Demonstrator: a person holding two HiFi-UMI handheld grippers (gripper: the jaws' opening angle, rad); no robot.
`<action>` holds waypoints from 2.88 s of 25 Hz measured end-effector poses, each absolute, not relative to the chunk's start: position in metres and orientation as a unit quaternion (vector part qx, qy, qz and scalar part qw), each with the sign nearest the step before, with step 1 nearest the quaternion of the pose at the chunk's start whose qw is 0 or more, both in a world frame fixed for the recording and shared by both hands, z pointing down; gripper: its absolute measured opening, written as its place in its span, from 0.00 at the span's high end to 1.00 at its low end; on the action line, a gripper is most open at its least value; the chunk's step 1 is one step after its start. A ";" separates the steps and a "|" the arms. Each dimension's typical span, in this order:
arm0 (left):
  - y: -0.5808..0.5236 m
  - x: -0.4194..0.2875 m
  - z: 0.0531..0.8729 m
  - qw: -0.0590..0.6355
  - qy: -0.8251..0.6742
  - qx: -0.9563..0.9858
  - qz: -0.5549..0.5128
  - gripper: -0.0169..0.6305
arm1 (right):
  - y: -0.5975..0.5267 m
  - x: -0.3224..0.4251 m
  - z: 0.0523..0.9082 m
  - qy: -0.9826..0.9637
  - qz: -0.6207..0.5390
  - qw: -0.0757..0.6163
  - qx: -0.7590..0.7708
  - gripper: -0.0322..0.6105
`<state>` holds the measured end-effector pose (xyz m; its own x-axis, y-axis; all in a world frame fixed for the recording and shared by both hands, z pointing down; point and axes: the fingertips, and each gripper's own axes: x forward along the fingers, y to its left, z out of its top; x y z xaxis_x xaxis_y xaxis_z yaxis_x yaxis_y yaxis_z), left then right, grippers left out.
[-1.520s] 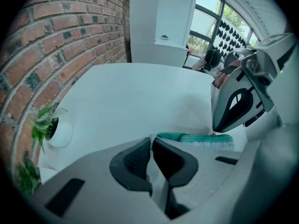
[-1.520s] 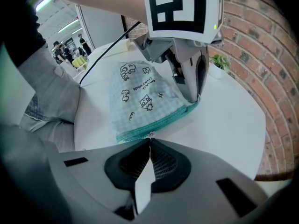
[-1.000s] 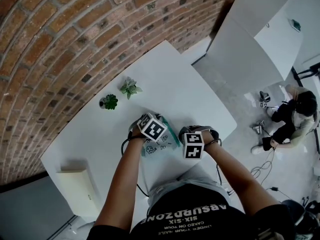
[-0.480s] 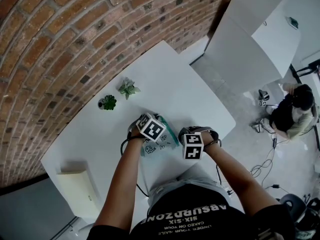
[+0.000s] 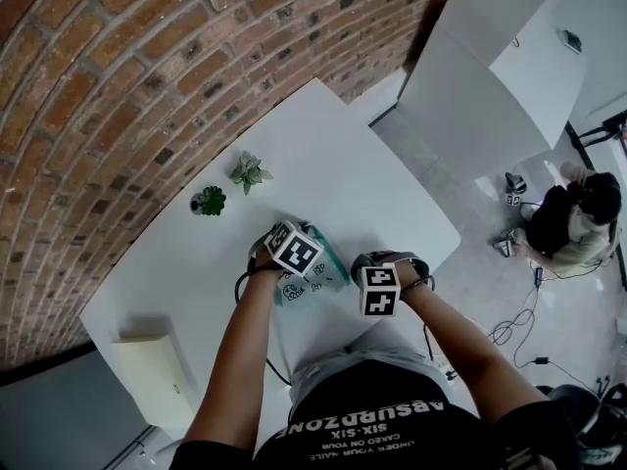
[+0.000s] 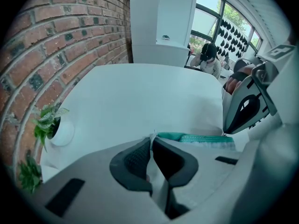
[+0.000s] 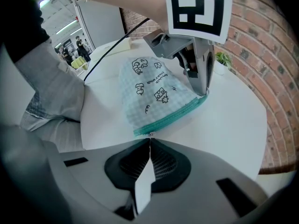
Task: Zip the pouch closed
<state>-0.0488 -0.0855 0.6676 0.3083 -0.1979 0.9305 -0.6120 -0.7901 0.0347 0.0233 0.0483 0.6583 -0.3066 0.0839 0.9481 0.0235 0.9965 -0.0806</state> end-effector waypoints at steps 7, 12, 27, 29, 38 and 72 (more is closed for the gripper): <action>-0.088 -0.047 0.665 0.193 -0.269 0.787 0.521 0.94 | 0.055 0.025 0.661 -0.807 0.033 0.589 -0.034 0.95; -0.089 -0.049 0.666 0.206 -0.277 0.785 0.514 0.94 | 0.053 0.024 0.662 -0.813 0.067 0.577 -0.019 0.95; -0.089 -0.052 0.664 0.336 -0.305 0.778 0.435 0.91 | 0.053 0.024 0.661 -0.822 0.082 0.562 0.026 0.95; -0.089 -0.051 0.663 0.346 -0.307 0.775 0.430 0.88 | 0.053 0.023 0.661 -0.822 0.080 0.563 0.033 0.94; -0.092 -0.062 0.649 0.325 -0.342 0.780 0.412 0.75 | 0.043 0.029 0.654 -0.832 0.089 0.536 0.115 0.83; -0.037 -0.051 0.504 0.272 -0.451 0.825 0.206 0.94 | 0.007 0.011 0.522 -0.878 0.126 0.299 0.351 0.95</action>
